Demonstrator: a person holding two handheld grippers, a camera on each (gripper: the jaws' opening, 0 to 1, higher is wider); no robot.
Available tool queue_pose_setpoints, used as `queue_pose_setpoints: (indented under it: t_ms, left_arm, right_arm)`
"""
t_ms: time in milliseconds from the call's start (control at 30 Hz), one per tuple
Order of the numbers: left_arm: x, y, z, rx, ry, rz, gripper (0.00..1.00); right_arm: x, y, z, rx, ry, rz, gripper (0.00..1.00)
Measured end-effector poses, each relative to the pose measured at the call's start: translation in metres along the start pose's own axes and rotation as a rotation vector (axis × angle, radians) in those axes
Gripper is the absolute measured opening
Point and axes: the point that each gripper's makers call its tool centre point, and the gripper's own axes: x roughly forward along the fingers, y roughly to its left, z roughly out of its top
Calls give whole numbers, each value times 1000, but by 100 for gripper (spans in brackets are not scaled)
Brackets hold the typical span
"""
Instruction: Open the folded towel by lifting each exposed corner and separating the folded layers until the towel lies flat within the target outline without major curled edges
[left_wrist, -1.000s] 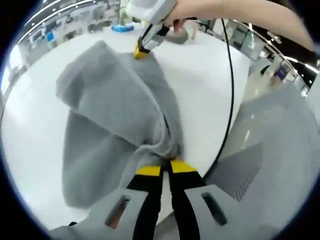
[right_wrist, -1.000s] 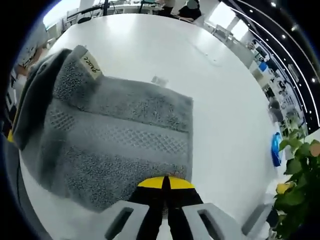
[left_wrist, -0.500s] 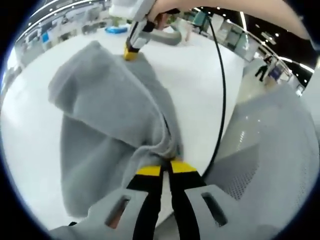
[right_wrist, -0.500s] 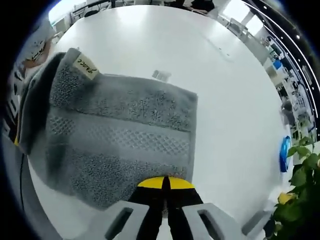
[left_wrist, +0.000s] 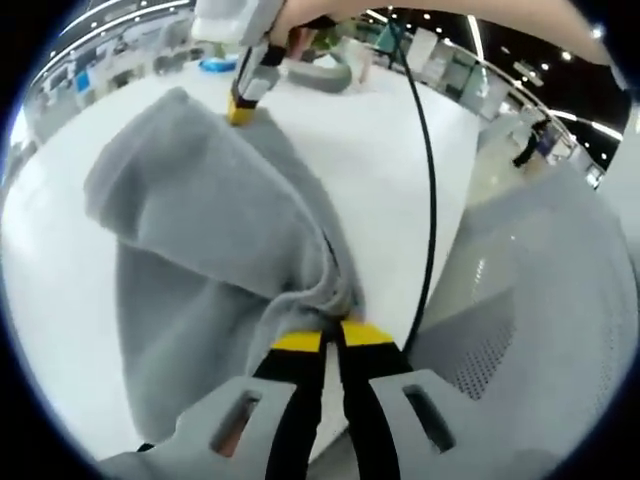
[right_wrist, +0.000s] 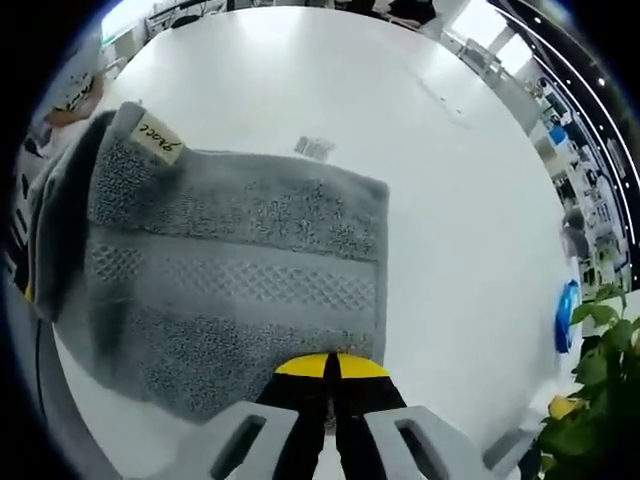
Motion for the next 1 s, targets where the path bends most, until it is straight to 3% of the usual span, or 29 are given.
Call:
queue_pose_setpoints:
  t_ms: [567,900,1000]
  left_arm:
    - [6,-3,5,87,-17,7,4]
    - [14,-9,11,128,-8,-24,4]
    - [21,-15,17,95,-78,-55,4]
  right_arm:
    - [5,-7,7,-65,27,37,0]
    - [7,-14,12,-54,-14,39,0]
    - [8,-15,14,-63,-20,29,0]
